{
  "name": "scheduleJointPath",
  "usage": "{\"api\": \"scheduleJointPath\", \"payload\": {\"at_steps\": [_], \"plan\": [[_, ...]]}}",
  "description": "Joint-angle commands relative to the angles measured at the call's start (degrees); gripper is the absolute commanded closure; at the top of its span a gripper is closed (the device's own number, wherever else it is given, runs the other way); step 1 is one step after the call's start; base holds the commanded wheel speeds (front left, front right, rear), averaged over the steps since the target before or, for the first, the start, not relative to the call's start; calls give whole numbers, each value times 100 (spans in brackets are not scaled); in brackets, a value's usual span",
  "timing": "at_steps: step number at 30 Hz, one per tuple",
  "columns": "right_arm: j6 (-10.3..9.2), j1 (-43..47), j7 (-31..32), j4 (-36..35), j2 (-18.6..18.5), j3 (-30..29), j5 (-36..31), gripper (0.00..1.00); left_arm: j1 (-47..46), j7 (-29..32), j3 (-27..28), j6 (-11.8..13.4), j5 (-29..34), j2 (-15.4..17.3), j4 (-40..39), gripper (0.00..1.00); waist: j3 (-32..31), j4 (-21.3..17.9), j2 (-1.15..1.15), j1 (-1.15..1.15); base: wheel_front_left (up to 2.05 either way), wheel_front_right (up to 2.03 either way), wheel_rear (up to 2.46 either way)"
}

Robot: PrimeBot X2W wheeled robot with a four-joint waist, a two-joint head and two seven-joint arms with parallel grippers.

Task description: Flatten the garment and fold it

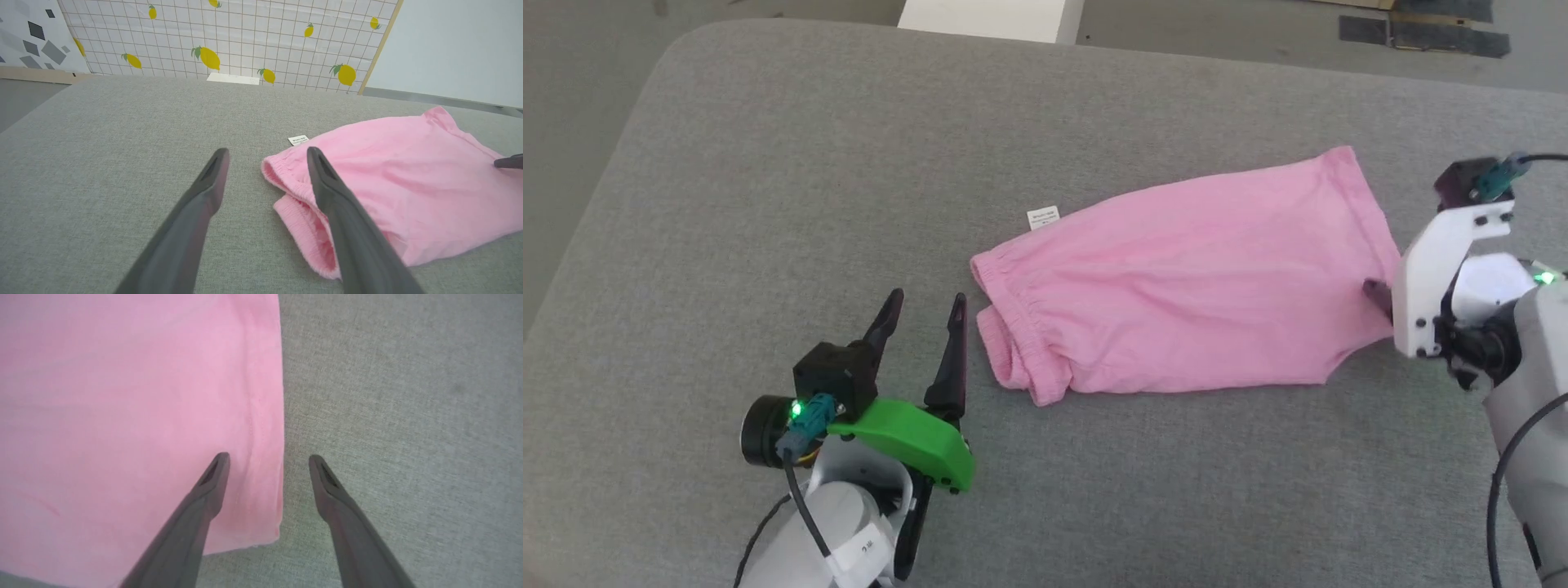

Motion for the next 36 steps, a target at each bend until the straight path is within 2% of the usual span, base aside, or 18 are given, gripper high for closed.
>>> {"api": "scheduleJointPath", "payload": {"at_steps": [1, 8, 9, 10, 11, 16, 22, 26, 32, 33, 34, 35, 36], "plan": [[-9, 152, 157, -27, -40, 80, -63, 0, 34, 16, -17, 10, -53, -44, -14, 0, 131, 134, 0, 0, 0, 0, 0], [-9, 365, 555, -22, -156, 243, -6, 0, -106, 153, -68, -47, -156, -117, 18, 0, 358, 331, 0, 0, 0, 0, 0], [-9, 373, 654, -13, -177, 269, 27, 61, -131, 193, -84, -52, -172, -134, 12, 0, 382, 344, 0, 0, 0, 0, 0], [-9, 373, 699, -20, -187, 271, 64, 88, -149, 246, -103, -54, -190, -149, 6, 0, 391, 349, 0, 0, 0, 0, 0], [-9, 370, 740, -39, -210, 274, 96, 100, -171, 331, -131, -49, -209, -170, -19, 0, 401, 351, 0, 0, 0, 0, 0], [-9, 314, 779, -172, -300, 301, 196, 100, -253, 1205, -310, 101, -427, -298, -269, 0, 365, 279, 0, 0, 0, 0, 0], [-9, 253, 722, -252, -250, 364, 226, 100, -541, 2720, -692, 403, -439, -230, -540, 0, 298, 130, 0, 0, 0, 0, 0], [-9, 218, 679, -265, -157, 401, 253, 100, -685, 3625, -878, 633, -412, -123, -339, 0, 330, 24, 0, 0, 0, 0, 0], [-9, 181, 607, -288, -93, 453, 285, 100, -886, 3887, -842, 612, -551, -162, 162, 0, 427, -91, 0, 0, 0, 0, 0], [-9, 180, 601, -286, -95, 454, 295, 100, -899, 3895, -843, 577, -596, -192, 228, 4, 436, -101, 0, 0, 0, 0, 0], [-9, 180, 591, -283, -97, 458, 306, 100, -906, 3915, -857, 529, -650, -229, 317, 47, 443, -115, 0, 0, 0, 0, 0], [-9, 178, 584, -281, -101, 464, 312, 100, -918, 3914, -885, 469, -673, -249, 381, 69, 448, -126, 0, 0, 0, 0, 0], [-9, 174, 578, -277, -104, 474, 318, 100, -932, 3890, -917, 385, -704, -277, 455, 100, 454, -142, 0, 0, 0, 0, 0]]}}
